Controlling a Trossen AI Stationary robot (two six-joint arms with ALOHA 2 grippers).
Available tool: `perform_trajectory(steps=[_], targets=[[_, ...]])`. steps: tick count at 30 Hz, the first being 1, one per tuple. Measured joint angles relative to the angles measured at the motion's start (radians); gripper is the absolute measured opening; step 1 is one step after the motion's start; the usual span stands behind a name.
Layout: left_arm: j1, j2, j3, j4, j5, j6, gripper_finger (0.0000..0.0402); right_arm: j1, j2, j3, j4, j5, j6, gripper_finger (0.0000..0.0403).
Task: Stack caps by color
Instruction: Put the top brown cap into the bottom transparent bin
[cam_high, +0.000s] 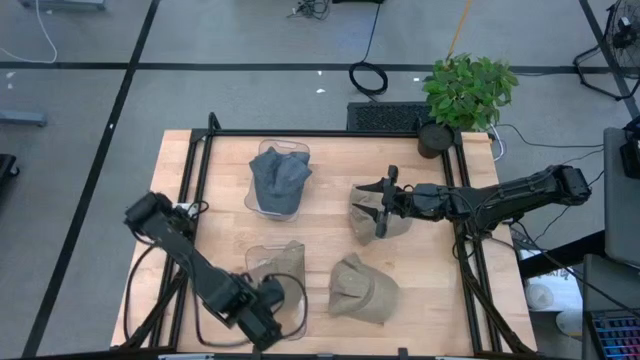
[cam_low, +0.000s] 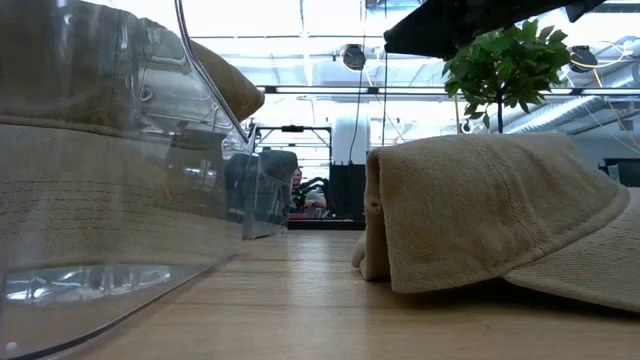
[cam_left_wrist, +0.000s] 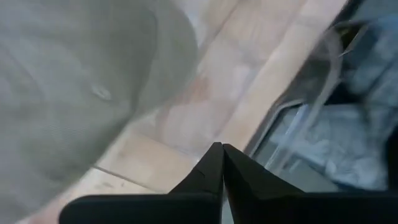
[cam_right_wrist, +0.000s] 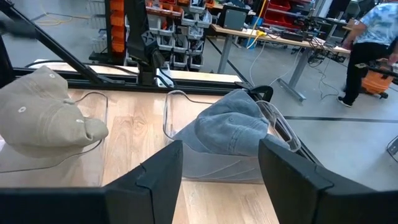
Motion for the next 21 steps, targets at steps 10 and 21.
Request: perform_trajectory(steps=[10, 21], targets=[[0.001, 0.080, 0.000, -0.258, 0.042, -0.113, 0.0007, 0.000, 0.000, 0.000, 0.000, 0.000, 0.000, 0.0196], [0.084, 0.078, 0.000, -0.357, -0.268, 0.078, 0.0004, 0.000, 0.000, 0.000, -0.001, 0.000, 0.003, 0.0196]])
